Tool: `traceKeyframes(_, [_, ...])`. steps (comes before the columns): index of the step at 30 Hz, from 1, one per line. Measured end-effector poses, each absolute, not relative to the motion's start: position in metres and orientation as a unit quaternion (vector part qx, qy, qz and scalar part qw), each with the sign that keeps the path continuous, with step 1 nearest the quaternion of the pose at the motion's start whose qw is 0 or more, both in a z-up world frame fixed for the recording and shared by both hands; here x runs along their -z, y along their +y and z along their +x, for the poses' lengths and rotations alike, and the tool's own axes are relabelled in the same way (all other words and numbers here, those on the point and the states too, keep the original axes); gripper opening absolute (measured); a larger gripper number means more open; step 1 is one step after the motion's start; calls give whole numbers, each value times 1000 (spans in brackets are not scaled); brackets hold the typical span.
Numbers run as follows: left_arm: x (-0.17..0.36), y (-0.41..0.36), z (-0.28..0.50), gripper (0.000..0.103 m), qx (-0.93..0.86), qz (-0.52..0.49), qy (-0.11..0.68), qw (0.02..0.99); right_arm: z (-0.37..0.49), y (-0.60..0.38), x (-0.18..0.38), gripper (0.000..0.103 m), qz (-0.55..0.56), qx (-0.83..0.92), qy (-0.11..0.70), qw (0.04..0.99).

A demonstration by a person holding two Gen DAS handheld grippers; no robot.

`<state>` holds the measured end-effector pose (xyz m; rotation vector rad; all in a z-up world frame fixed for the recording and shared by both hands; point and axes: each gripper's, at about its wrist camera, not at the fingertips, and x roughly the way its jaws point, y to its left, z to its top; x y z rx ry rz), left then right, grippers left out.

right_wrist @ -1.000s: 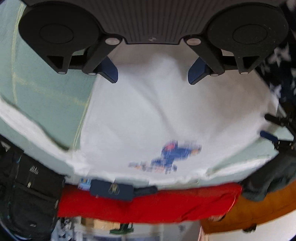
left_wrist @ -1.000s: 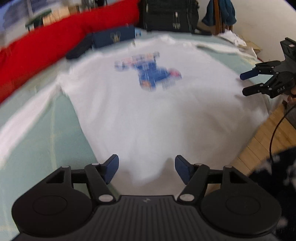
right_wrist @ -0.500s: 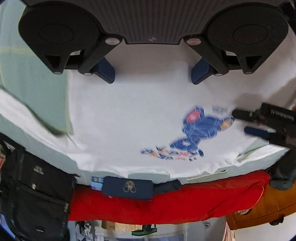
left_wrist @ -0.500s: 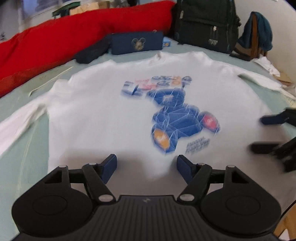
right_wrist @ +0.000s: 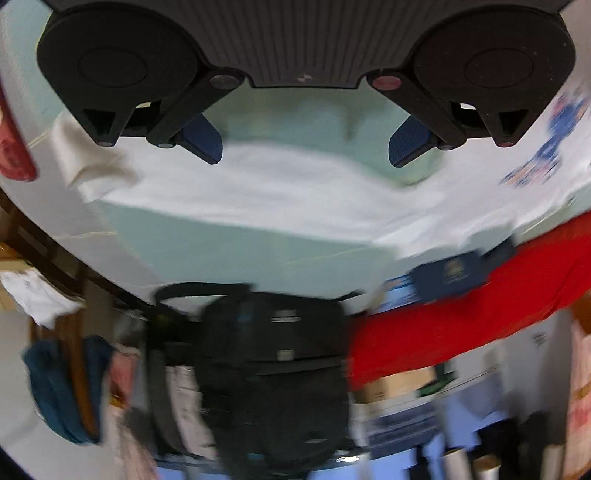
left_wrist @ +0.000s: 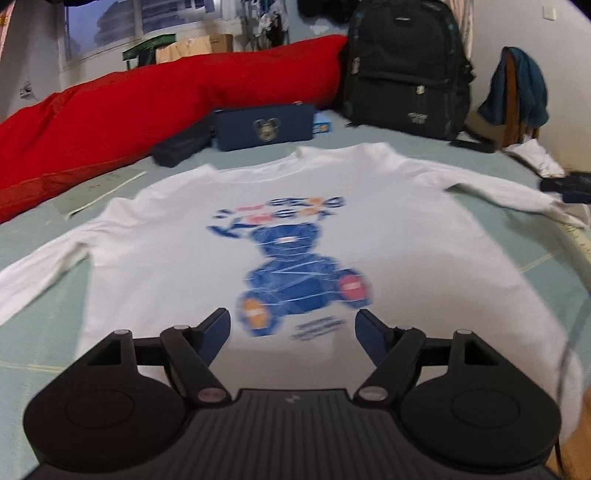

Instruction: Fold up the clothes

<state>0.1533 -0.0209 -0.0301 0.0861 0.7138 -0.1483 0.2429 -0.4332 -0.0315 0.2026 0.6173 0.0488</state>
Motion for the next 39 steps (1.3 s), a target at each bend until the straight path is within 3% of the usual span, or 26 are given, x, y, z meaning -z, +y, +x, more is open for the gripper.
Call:
traceKeyframes(8, [39, -40, 149, 75, 92, 61, 361, 926, 269, -521, 62, 98, 136, 76, 366, 917])
traceKeyframes(15, [41, -39, 151, 76, 93, 60, 367, 924, 247, -552, 42, 98, 147, 161, 314, 924])
traceKeyframes(26, [32, -28, 150, 78, 59, 86, 356, 929, 348, -370, 22, 98, 45, -54, 367, 927])
traceKeyframes(36, [20, 4, 154, 81, 24, 64, 332, 941, 475, -269, 51, 99, -5, -2, 488, 873])
traceKeyframes(39, [22, 13, 155, 81, 21, 56, 330, 942, 494, -276, 62, 102, 22, 31, 478, 877])
